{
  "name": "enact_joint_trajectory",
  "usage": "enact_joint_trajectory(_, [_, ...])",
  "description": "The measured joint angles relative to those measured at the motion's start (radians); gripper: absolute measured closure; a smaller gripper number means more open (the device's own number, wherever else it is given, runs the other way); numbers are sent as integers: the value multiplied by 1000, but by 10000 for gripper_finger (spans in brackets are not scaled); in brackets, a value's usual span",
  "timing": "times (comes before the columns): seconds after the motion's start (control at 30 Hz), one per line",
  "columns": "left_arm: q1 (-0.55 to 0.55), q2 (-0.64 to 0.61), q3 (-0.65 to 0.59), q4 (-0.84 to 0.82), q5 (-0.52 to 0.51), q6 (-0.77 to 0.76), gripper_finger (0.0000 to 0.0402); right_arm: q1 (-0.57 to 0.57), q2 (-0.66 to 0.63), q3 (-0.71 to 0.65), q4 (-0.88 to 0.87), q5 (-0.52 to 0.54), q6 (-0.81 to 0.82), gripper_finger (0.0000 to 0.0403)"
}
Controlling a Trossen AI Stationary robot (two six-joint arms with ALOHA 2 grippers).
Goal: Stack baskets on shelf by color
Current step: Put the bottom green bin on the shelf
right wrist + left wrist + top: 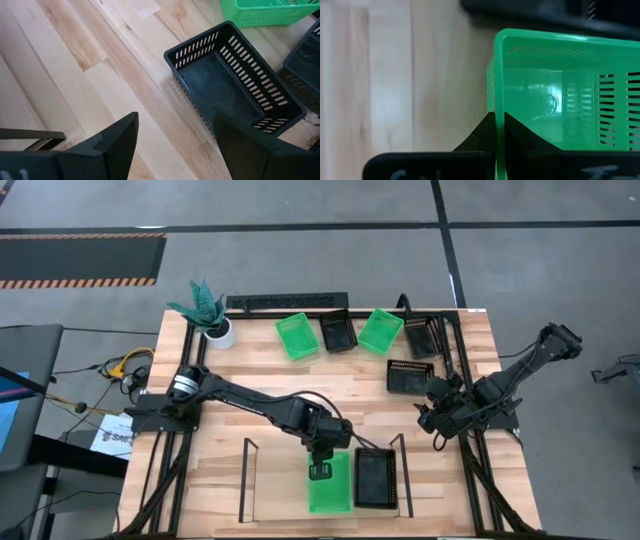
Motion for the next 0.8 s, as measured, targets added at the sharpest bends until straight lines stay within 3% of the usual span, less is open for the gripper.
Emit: enact_joint_trajectory(0.8, [6,7,-2,33,-33,-4,401,0,0,0,2,0,-26,121])
